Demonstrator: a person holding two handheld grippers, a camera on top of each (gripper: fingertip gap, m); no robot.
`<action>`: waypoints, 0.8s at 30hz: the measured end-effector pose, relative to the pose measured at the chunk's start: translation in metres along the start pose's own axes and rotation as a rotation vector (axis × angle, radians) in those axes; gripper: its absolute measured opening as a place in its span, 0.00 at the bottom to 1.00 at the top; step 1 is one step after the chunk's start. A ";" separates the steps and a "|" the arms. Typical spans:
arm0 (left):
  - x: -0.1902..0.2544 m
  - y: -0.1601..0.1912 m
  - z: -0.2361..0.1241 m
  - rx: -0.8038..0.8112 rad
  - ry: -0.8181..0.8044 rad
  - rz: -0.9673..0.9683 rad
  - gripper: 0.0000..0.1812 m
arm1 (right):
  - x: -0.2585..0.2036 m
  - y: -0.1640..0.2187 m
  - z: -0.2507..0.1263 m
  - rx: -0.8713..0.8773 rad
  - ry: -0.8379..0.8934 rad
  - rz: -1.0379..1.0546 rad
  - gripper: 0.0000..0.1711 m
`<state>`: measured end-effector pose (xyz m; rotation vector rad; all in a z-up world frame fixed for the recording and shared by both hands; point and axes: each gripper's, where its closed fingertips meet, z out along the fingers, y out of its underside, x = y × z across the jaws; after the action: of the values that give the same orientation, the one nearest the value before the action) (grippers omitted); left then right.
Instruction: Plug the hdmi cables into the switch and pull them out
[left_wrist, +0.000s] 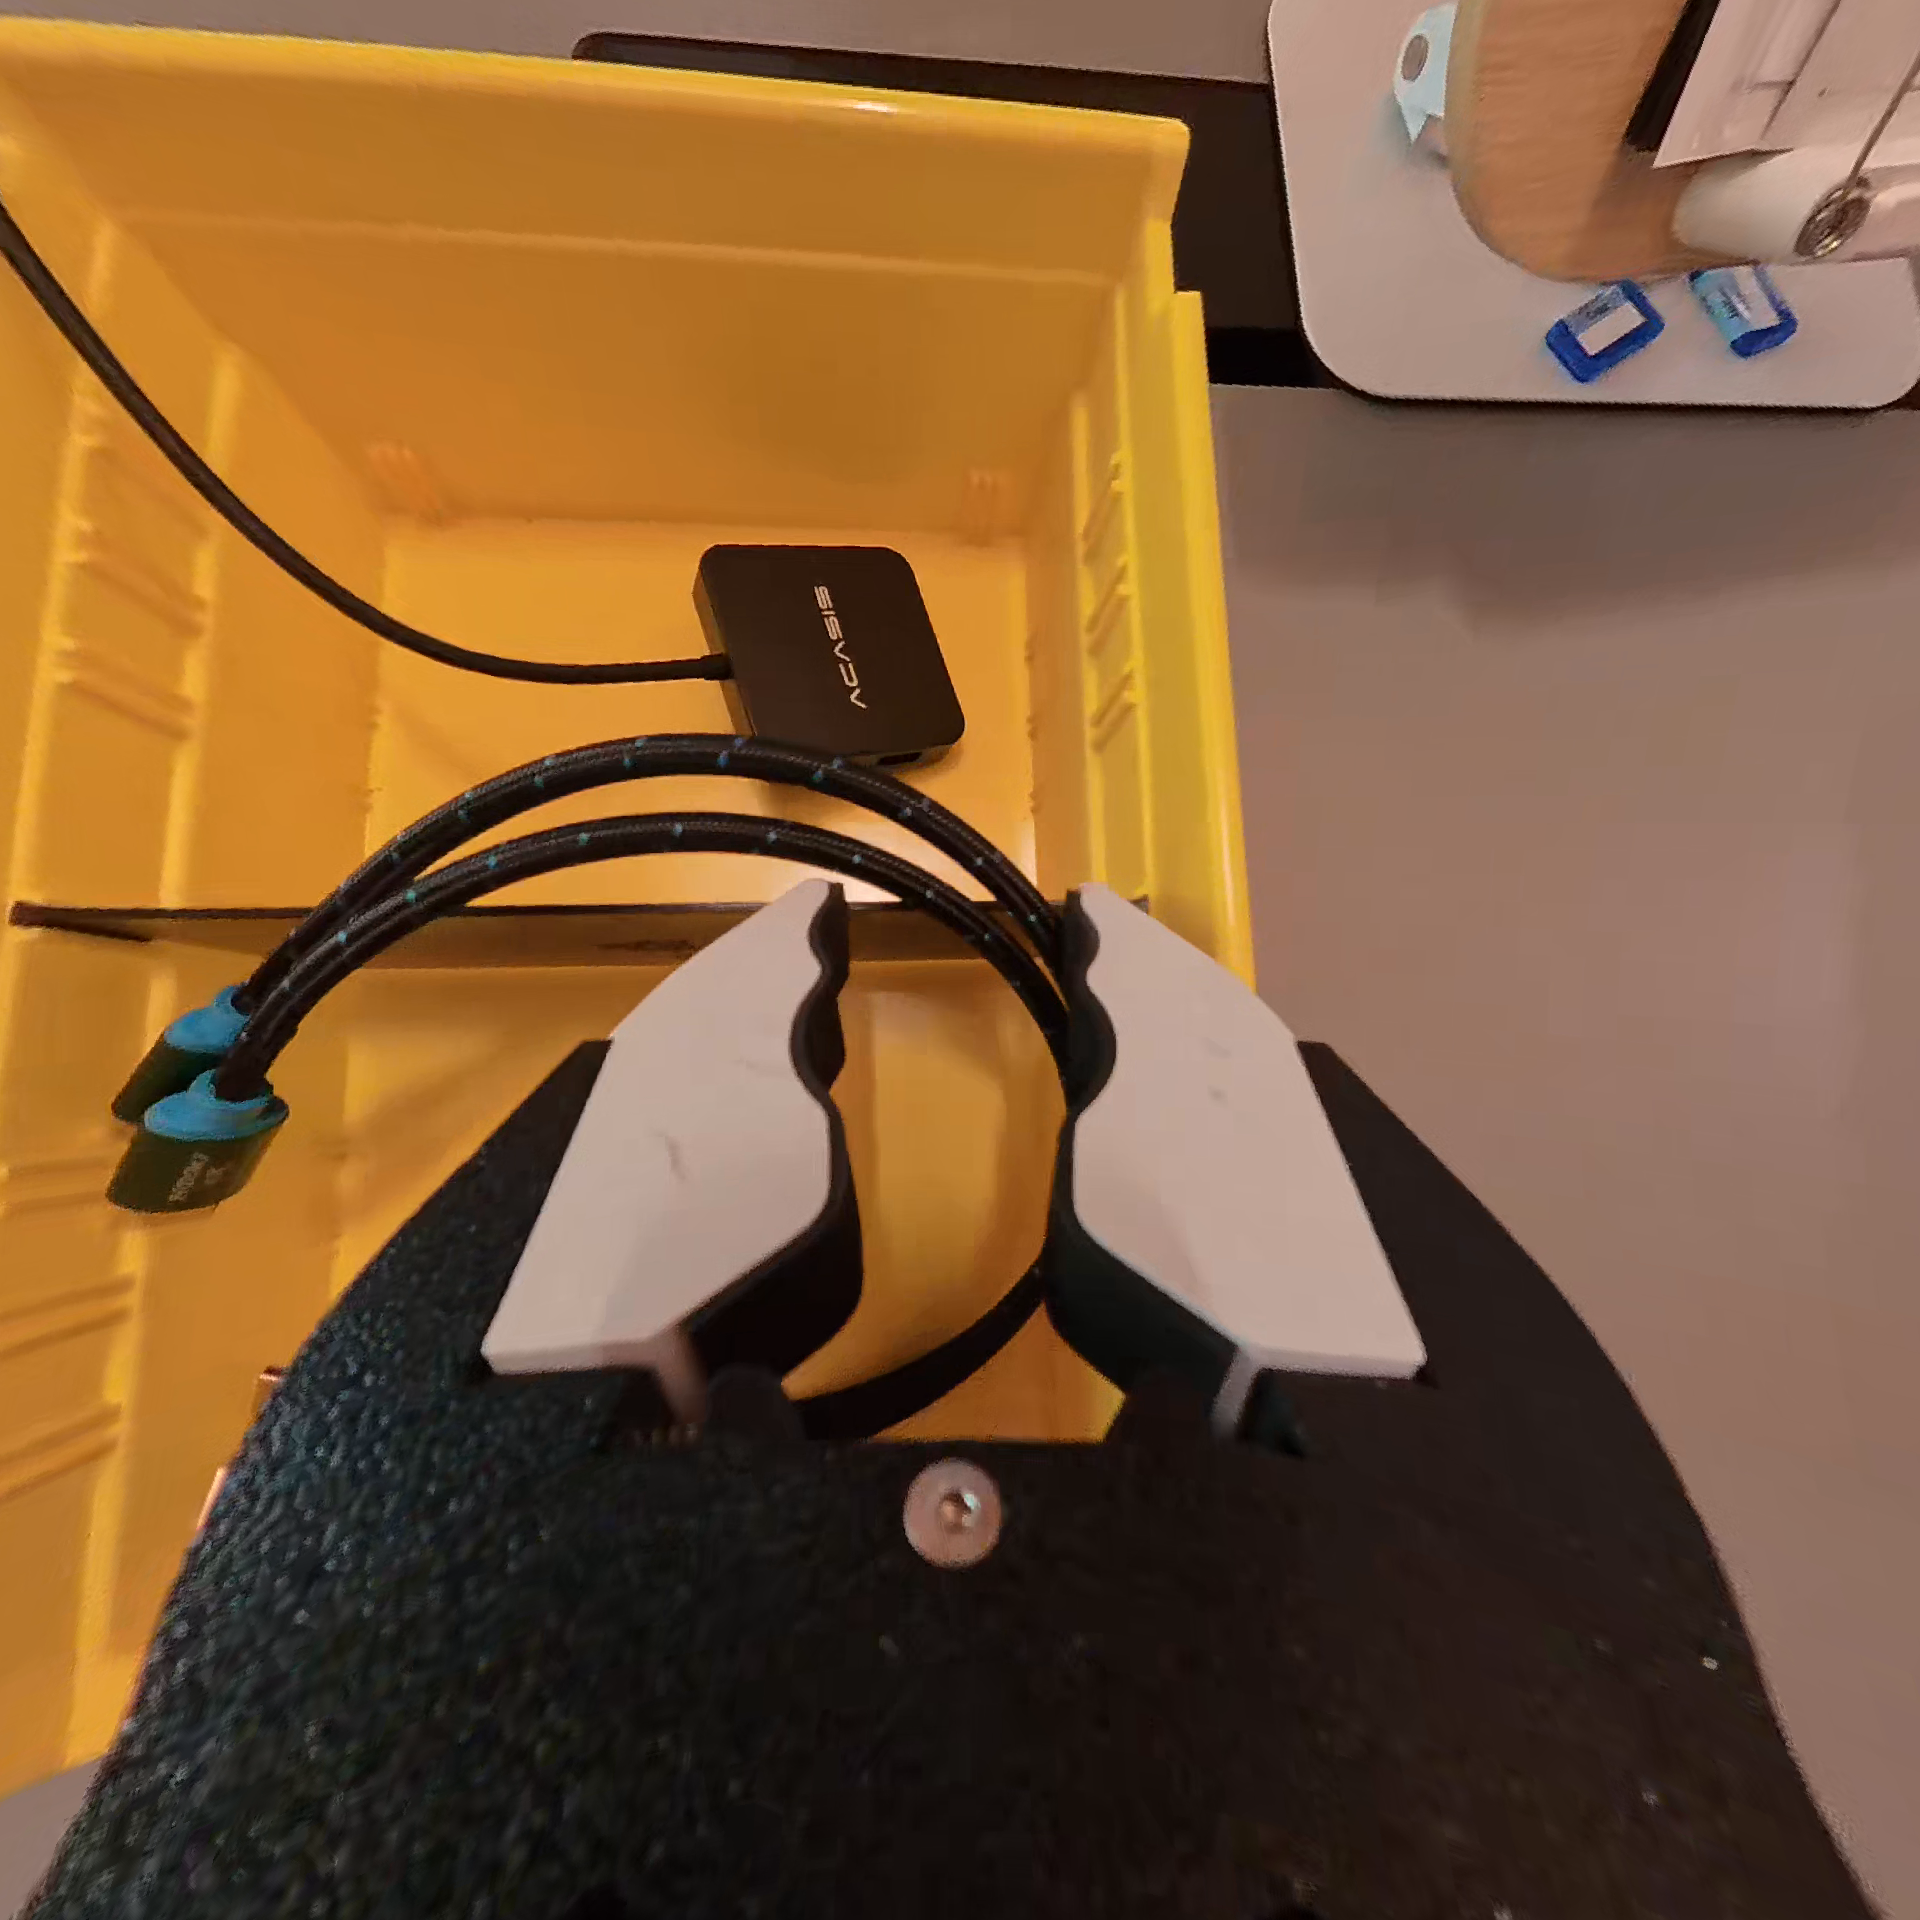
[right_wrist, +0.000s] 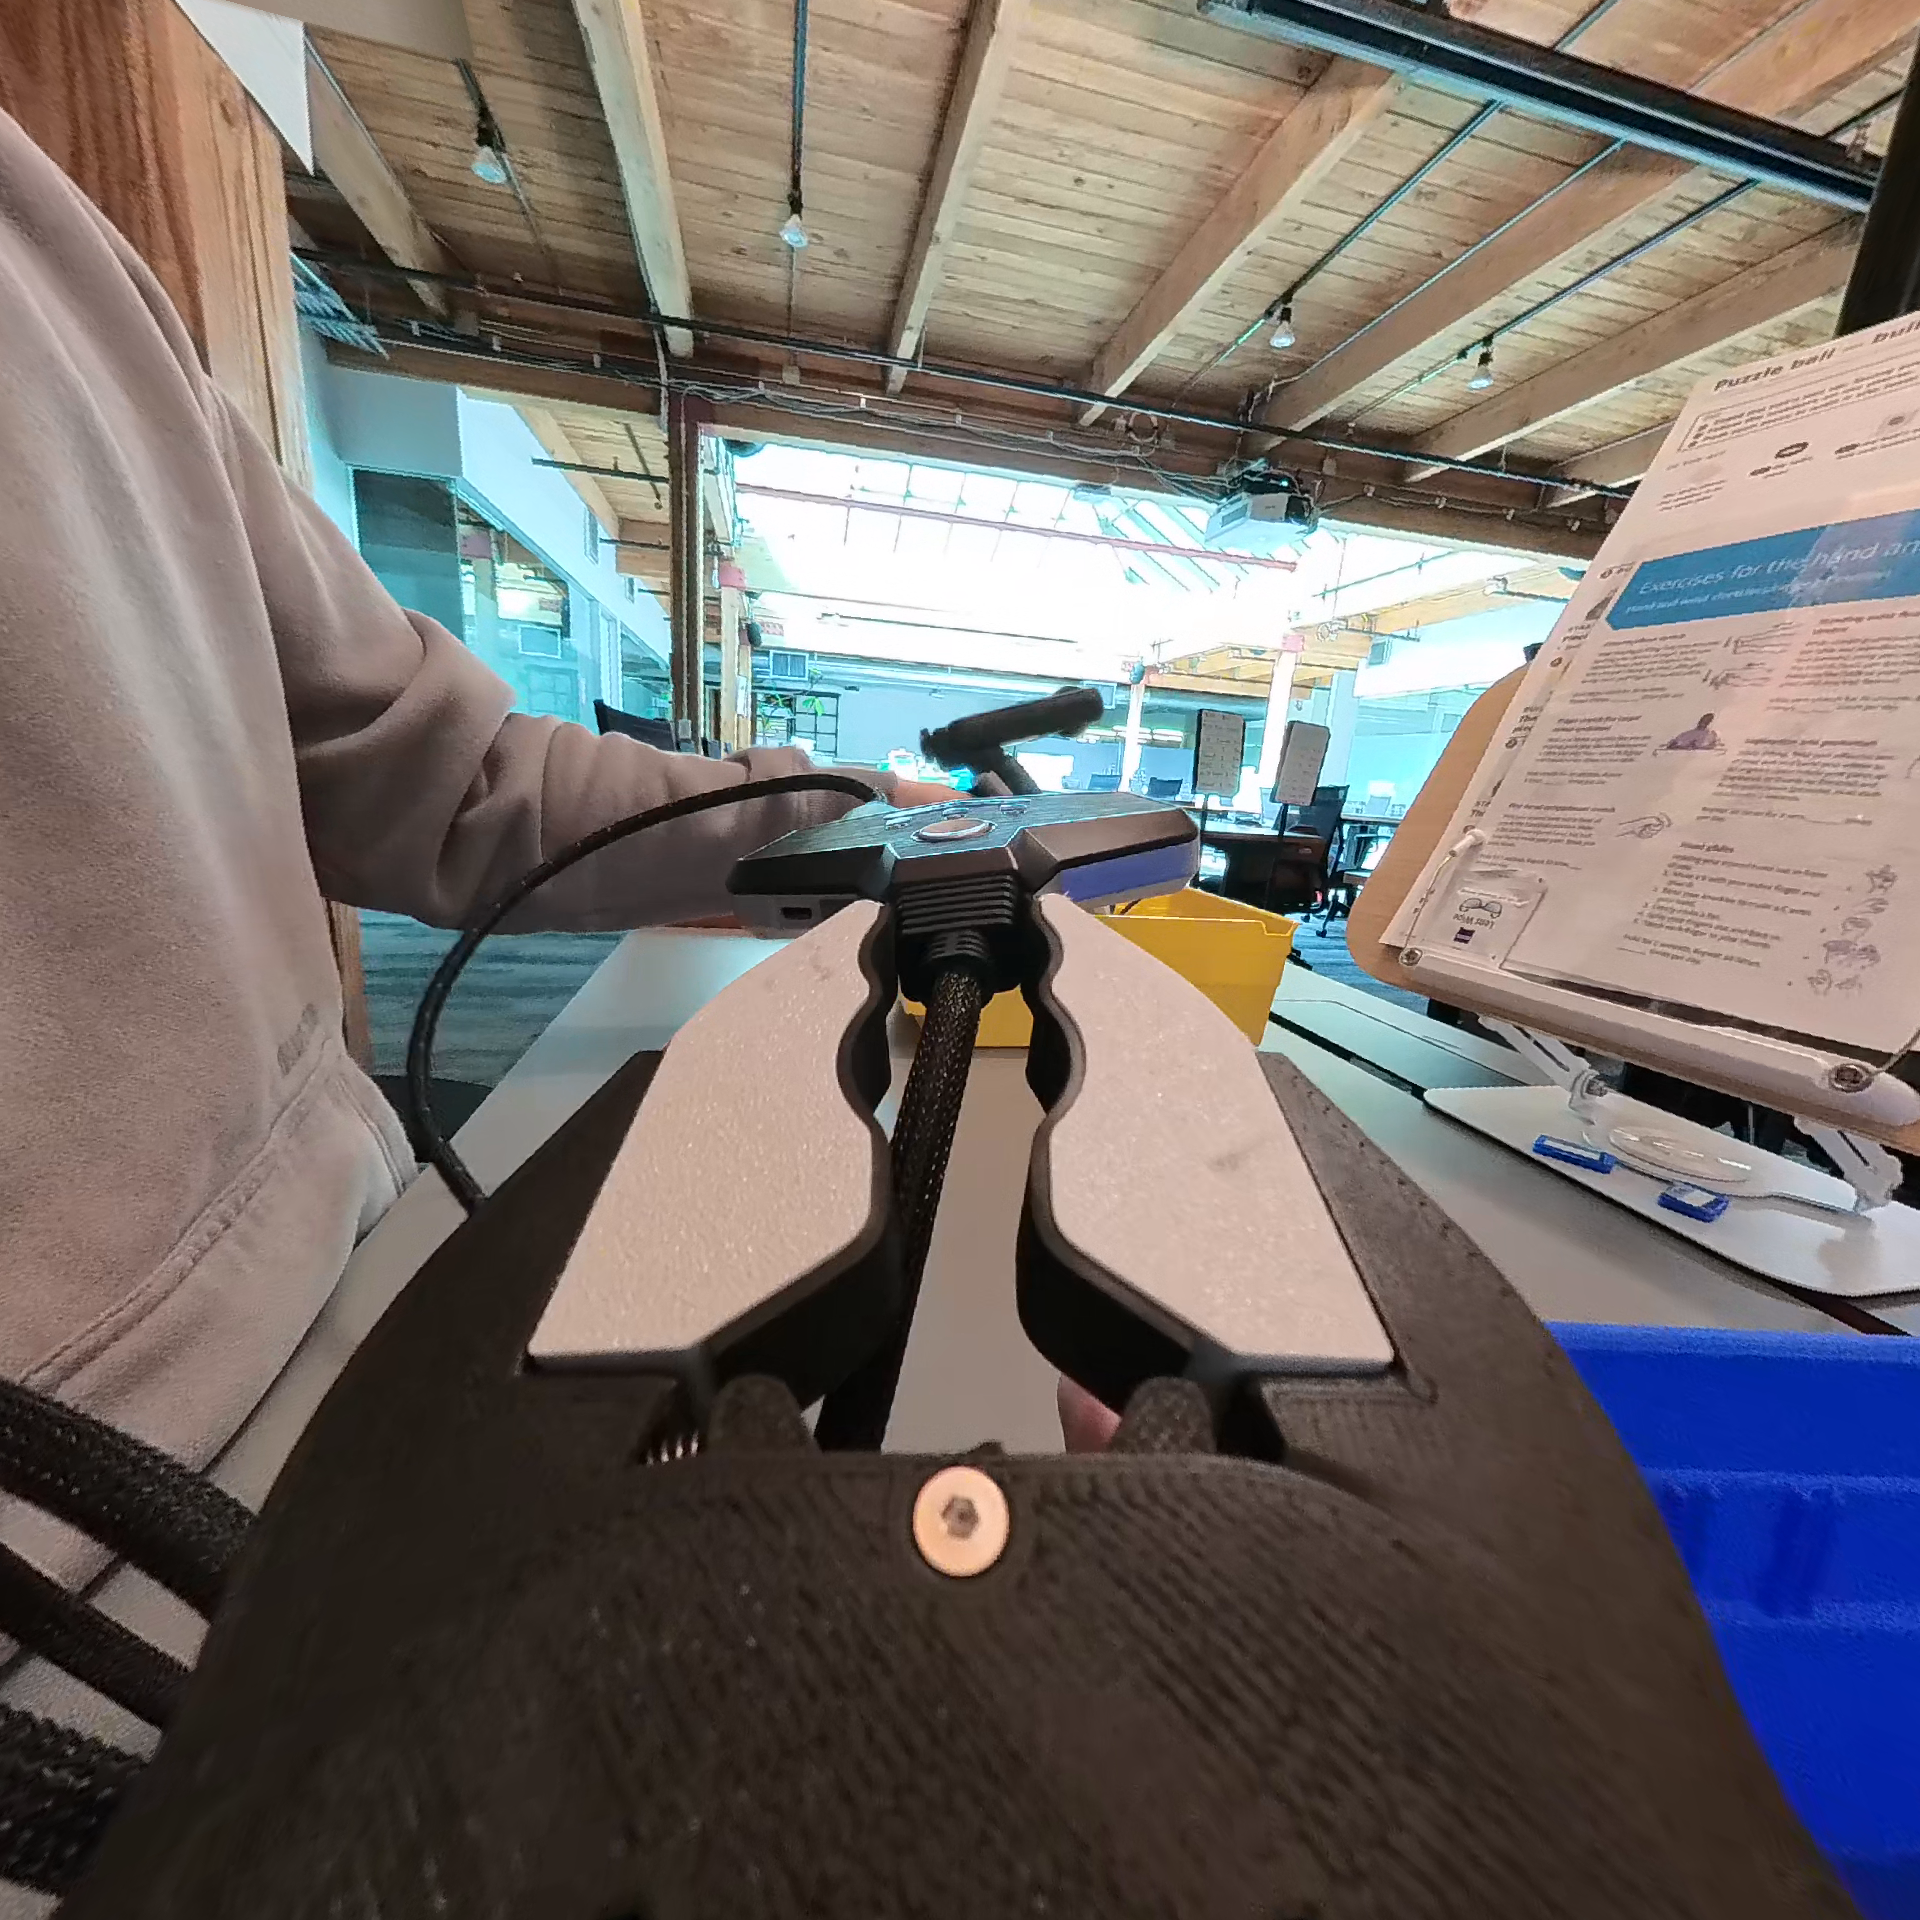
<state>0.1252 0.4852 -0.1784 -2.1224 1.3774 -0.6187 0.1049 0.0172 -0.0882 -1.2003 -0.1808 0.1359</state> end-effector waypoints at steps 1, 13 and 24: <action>0.001 0.000 0.001 -0.001 -0.004 0.014 0.19 | 0.000 0.000 0.000 0.001 0.001 -0.003 0.13; 0.009 -0.005 -0.076 0.068 0.194 0.024 0.07 | 0.002 -0.002 -0.006 0.011 0.011 -0.004 0.13; 0.047 -0.011 -0.224 0.279 0.513 0.242 0.05 | -0.001 -0.006 -0.007 0.042 -0.011 0.010 0.13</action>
<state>0.0090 0.4044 0.0023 -1.6051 1.6632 -1.2310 0.1053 0.0085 -0.0847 -1.1589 -0.1806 0.1538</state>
